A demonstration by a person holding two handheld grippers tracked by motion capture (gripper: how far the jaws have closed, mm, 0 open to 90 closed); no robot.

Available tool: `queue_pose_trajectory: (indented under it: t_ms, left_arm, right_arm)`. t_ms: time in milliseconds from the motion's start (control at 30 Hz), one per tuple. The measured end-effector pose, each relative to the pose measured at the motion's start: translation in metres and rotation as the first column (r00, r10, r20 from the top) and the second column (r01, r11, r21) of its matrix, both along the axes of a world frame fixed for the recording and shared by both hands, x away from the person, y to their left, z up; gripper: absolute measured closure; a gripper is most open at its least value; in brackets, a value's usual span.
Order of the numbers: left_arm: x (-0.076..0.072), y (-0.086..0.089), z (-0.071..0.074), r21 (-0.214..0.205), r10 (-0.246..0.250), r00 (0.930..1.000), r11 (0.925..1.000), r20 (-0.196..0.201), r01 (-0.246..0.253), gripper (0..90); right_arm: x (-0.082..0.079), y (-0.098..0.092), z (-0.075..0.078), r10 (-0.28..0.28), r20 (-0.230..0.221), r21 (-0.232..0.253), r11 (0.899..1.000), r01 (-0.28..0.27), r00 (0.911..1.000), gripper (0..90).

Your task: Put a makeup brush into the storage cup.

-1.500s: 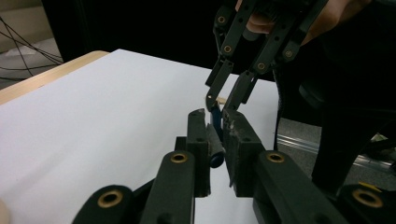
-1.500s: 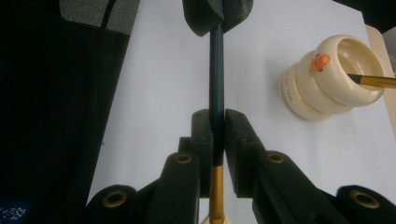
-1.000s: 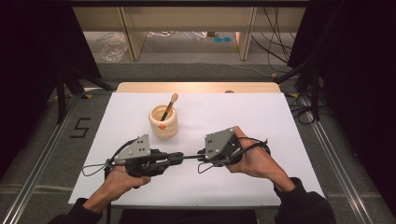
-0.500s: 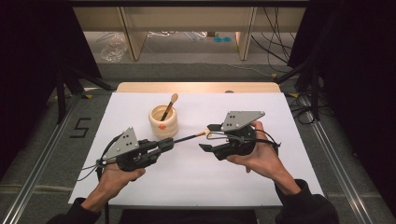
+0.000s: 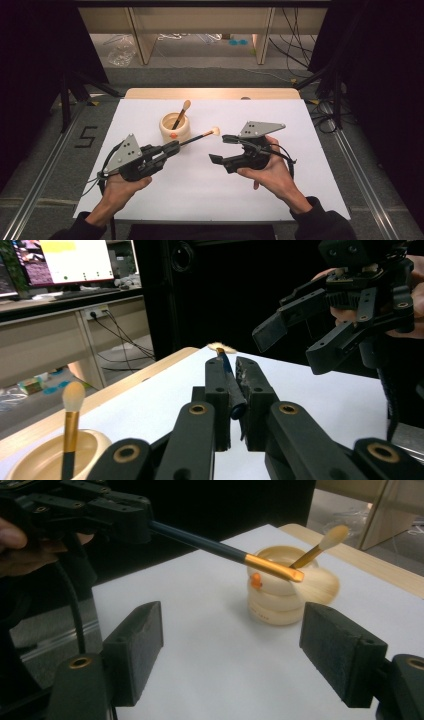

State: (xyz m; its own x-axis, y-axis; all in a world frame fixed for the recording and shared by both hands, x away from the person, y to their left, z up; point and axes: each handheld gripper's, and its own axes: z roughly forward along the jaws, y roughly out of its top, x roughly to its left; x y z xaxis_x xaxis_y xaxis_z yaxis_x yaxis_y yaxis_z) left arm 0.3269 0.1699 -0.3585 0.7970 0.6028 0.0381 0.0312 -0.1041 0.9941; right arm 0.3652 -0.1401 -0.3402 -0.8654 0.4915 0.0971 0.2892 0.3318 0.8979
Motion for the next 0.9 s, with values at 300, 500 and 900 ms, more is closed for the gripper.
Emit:
queue_pose_trajectory:
  t_ms: [300,500,900]
  left_arm:
    - [-0.001,0.003,0.003,-0.014,0.018,0.9985,0.9997,0.052,-0.017,84.7]
    - [-0.003,0.001,0.004,-0.036,0.017,0.9975,0.9992,0.068,-0.015,84.7]
    - [-0.004,-0.001,0.004,-0.069,-0.002,0.9984,0.9976,0.057,0.006,84.7]
  right_arm:
    - [0.007,0.0,-0.013,-0.006,-0.065,0.088,0.996,0.012,0.9979,16.7]
    - [0.013,0.001,-0.019,0.017,-0.129,0.218,0.976,0.012,0.9915,17.7]
    - [0.019,0.009,-0.027,0.078,-0.17,0.346,0.938,-0.015,0.9824,22.3]
